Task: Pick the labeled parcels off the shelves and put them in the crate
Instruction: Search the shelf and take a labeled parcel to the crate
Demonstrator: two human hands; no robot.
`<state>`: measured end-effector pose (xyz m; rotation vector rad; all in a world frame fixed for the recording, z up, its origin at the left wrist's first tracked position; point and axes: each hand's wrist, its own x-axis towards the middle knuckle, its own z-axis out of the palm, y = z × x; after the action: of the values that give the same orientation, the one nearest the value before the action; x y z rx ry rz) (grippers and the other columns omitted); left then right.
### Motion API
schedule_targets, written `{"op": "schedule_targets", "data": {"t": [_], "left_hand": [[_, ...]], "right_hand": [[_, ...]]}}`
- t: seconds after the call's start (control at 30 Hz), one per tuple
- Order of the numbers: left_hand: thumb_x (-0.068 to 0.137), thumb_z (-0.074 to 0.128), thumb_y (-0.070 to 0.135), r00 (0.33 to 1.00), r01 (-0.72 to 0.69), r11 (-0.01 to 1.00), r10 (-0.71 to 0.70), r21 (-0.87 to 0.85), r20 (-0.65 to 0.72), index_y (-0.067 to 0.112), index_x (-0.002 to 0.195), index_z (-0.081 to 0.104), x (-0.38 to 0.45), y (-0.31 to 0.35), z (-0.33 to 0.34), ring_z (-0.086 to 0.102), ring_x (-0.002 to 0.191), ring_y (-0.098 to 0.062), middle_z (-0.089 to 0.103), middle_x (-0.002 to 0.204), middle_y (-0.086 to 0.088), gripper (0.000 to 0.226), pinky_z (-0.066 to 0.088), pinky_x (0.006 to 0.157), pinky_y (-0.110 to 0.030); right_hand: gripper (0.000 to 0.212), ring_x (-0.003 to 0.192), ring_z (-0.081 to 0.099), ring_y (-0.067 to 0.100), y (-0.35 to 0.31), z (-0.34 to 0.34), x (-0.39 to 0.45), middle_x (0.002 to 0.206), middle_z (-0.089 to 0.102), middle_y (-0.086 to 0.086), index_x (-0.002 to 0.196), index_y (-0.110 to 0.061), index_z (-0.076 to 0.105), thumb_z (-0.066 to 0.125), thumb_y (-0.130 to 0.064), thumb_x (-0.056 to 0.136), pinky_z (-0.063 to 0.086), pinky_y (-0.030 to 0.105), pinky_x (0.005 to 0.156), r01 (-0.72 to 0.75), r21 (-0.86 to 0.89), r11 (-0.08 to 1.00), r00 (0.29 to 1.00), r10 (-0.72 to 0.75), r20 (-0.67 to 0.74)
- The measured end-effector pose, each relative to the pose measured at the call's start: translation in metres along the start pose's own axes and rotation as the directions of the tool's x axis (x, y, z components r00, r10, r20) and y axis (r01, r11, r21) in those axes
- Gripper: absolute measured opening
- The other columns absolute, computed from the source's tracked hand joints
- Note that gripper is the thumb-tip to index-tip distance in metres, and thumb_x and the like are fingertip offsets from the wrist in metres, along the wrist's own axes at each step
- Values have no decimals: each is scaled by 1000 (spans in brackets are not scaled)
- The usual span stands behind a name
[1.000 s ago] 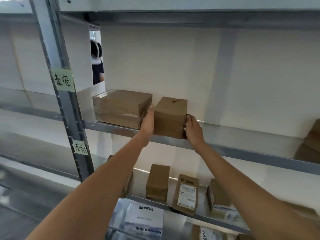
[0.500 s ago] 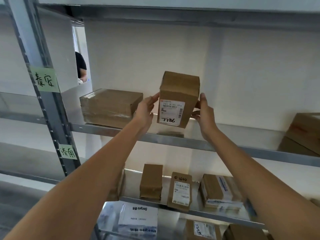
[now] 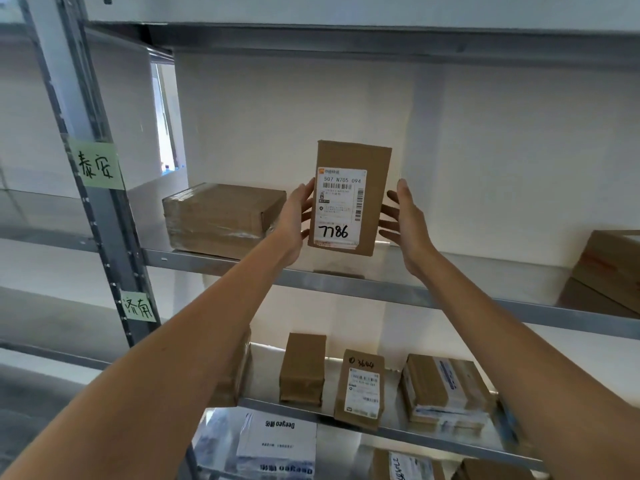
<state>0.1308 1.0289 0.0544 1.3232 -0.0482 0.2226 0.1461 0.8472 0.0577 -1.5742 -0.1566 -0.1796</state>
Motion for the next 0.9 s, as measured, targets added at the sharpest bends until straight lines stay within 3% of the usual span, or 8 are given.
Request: {"op": "schedule_targets", "data": {"t": [0.17,0.3,0.4,0.53,0.63,0.73,0.8,0.9], "left_hand": [[100,33,46,999,6,998,-9,-61,-52,33,144,38,-3,5,3,57,116,-22,58,132,-4,46,40,99,-40],[101,30,39,997,5,999,-8,-37,-77,31,124,52,-4,3,5,60,115,-25,67,119,-5,33,46,90,-37],[101,30,38,997,-12,1000,13,2,-75,32,111,58,-4,-3,3,60,116,-25,67,118,-6,30,44,101,-42],[104,24,41,996,-35,995,42,88,-82,27,127,56,-4,-6,5,54,119,-22,61,128,-6,41,37,108,-43],[104,25,42,995,-13,991,26,133,-92,23,134,54,-3,-3,8,55,113,-21,61,124,-5,46,40,105,-41],[104,26,41,997,-12,985,26,171,-79,22,123,61,-1,-5,9,55,104,-17,63,110,1,45,43,94,-32],[104,27,39,994,-8,982,28,189,-106,26,101,66,-1,-8,8,54,108,-17,64,101,5,41,40,100,-32],[104,25,40,996,26,977,-6,209,-94,18,114,62,-2,-17,3,54,115,-19,62,117,-2,44,39,102,-33]], "right_hand": [[49,105,63,19,-1,-3,2,120,66,0,124,-24,59,29,-55,102,46,34,91,9,-5,1000,1000,-9,6],[48,106,62,18,2,-3,4,125,64,-2,127,-26,59,31,-55,101,44,34,93,27,-30,999,999,-26,24],[49,102,62,15,4,-3,7,124,65,-1,127,-26,61,33,-56,100,44,33,90,29,-54,998,999,-28,16],[41,102,66,21,11,-1,10,111,71,0,109,-31,66,37,-58,99,52,36,94,8,-101,995,1000,-7,9],[47,101,66,24,15,3,10,109,71,6,112,-24,69,37,-56,99,53,37,95,-9,-75,997,1000,7,-23],[51,102,67,28,21,1,11,106,73,12,111,-18,70,39,-57,98,54,39,96,-41,-71,997,998,38,-42],[55,97,69,27,25,0,11,102,73,13,113,-15,70,40,-58,97,54,39,95,-63,-103,993,997,59,-44],[58,85,67,22,32,-1,10,101,74,13,111,-12,70,40,-60,96,55,38,90,-92,-177,980,995,83,-63]]}}
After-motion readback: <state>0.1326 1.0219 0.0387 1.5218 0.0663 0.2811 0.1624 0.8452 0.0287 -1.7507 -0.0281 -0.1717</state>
